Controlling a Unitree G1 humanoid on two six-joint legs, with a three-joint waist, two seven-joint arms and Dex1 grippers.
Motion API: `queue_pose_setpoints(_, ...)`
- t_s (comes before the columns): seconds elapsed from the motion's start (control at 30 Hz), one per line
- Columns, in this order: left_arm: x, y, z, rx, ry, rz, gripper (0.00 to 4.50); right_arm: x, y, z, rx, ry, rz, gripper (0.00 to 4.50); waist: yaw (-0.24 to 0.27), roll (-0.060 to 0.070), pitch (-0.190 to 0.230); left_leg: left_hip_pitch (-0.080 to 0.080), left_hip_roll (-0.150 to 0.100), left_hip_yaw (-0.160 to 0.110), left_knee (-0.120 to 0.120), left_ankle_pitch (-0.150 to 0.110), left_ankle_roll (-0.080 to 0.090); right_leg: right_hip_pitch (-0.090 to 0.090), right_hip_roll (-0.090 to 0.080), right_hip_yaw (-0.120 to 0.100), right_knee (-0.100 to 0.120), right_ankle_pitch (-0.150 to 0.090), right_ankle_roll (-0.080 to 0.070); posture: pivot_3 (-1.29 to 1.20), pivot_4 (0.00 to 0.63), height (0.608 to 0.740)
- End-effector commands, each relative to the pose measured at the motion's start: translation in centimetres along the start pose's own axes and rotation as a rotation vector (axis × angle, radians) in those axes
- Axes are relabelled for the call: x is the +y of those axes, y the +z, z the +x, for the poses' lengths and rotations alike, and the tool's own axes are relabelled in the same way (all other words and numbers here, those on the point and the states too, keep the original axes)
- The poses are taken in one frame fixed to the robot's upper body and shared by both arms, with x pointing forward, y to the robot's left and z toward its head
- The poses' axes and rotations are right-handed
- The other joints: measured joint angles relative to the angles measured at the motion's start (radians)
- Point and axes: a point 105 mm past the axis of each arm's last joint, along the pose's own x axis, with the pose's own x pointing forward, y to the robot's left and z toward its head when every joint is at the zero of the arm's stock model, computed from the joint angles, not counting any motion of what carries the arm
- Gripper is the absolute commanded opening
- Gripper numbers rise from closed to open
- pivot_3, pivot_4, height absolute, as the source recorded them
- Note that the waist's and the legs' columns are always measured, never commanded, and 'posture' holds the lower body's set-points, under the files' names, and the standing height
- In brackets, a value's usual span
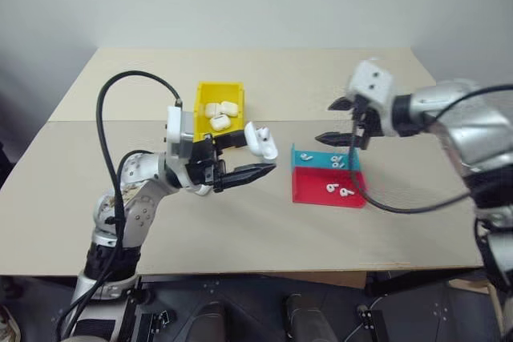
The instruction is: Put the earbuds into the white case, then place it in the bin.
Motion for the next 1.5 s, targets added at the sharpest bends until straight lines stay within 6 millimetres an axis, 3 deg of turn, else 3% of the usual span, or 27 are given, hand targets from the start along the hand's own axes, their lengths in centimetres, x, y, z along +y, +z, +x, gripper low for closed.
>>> queue_pose_setpoints(0.03,0.3,1.9,-0.9,-0.011,0.041,0.088,2.78,-1.2,-0.8,1.5,0.040,0.020,-0.069,3.25,-0.003,0.000,0.000,0.000,0.000,0.000,0.000,0.000,0.000,0.000,0.000,0.000,0.000,0.000,0.000,0.00,0.150,0.740)
queue_pose_setpoints(0.33,0.2,2.4,-1.8,0.016,0.094,0.121,2.78,-0.1,-2.3,5.6,0.117,0.098,-0.160,3.25,-0.004,0.000,0.000,0.000,0.000,-0.002,-0.001,0.000,0.000,-0.001,-0.002,-0.001,0.001,0.000,0.000,0.00,0.150,0.740)
queue_pose_setpoints(0.73,-0.5,2.9,-2.4,0.038,0.131,0.139,2.78,0.9,-3.3,7.7,0.170,0.107,-0.152,3.25,-0.007,0.001,0.000,0.002,0.001,-0.004,-0.001,0.001,-0.001,-0.001,-0.002,0.000,0.004,0.001,-0.001,0.00,0.150,0.740)
queue_pose_setpoints(1.0,-0.9,2.9,-2.6,0.050,0.143,0.147,2.78,1.2,-3.7,7.9,0.203,0.128,-0.147,3.25,-0.007,0.001,0.000,0.002,0.000,-0.004,-0.001,0.001,-0.002,0.000,-0.002,0.000,0.004,0.001,-0.001,0.00,0.150,0.740)
queue_pose_setpoints(1.1,-0.9,2.9,-2.6,0.052,0.140,0.149,2.78,1.5,-3.8,8.0,0.208,0.143,-0.140,2.47,-0.007,0.001,0.000,0.003,0.000,-0.004,-0.001,0.001,-0.002,0.000,-0.002,0.000,0.004,0.001,-0.001,0.00,0.150,0.740)
queue_pose_setpoints(1.27,-0.9,2.9,-2.7,0.056,0.134,0.153,2.78,1.8,-4.4,8.1,0.223,0.148,-0.124,0.72,-0.007,0.001,0.000,0.003,0.000,-0.004,-0.001,0.001,-0.002,0.000,-0.001,0.000,0.004,0.001,-0.001,0.00,0.150,0.740)
queue_pose_setpoints(1.5,-0.9,2.9,-2.5,0.051,0.113,0.143,2.78,0.5,-3.6,7.3,0.170,0.086,-0.046,0.62,-0.007,0.001,0.000,0.003,0.000,-0.004,-0.001,0.001,-0.002,0.000,-0.001,0.000,0.004,0.001,-0.001,0.00,0.150,0.740)
